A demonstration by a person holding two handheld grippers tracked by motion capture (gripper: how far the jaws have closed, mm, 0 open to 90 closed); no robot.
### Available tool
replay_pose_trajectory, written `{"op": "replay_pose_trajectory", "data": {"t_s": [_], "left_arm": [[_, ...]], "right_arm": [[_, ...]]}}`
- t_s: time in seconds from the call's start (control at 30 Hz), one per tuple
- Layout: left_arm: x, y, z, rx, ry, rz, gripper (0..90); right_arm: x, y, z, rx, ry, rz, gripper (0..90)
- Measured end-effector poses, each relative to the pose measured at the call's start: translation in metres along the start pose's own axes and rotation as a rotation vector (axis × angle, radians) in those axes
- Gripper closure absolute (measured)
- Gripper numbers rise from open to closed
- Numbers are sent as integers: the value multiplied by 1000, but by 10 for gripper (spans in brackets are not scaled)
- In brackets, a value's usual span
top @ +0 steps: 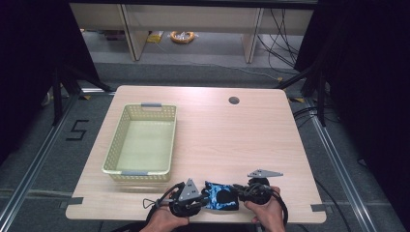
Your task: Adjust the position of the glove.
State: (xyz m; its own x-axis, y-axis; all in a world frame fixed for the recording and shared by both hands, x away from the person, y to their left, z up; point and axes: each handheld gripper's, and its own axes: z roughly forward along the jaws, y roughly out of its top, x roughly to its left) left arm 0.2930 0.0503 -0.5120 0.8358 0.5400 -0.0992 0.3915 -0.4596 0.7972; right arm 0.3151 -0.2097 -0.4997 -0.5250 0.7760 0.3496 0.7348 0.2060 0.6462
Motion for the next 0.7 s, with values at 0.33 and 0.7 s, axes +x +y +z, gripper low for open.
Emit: {"op": "replay_pose_trajectory", "data": {"t_s": [0.33,0.7], "left_arm": [[1,4,-7,-13,-6,-3,812],[9,11,-21,-30,1,6,812]], "right_arm": [[2,3,-4,-48,15,0,802],[8,15,-3,-84,46,-19,803]]}}
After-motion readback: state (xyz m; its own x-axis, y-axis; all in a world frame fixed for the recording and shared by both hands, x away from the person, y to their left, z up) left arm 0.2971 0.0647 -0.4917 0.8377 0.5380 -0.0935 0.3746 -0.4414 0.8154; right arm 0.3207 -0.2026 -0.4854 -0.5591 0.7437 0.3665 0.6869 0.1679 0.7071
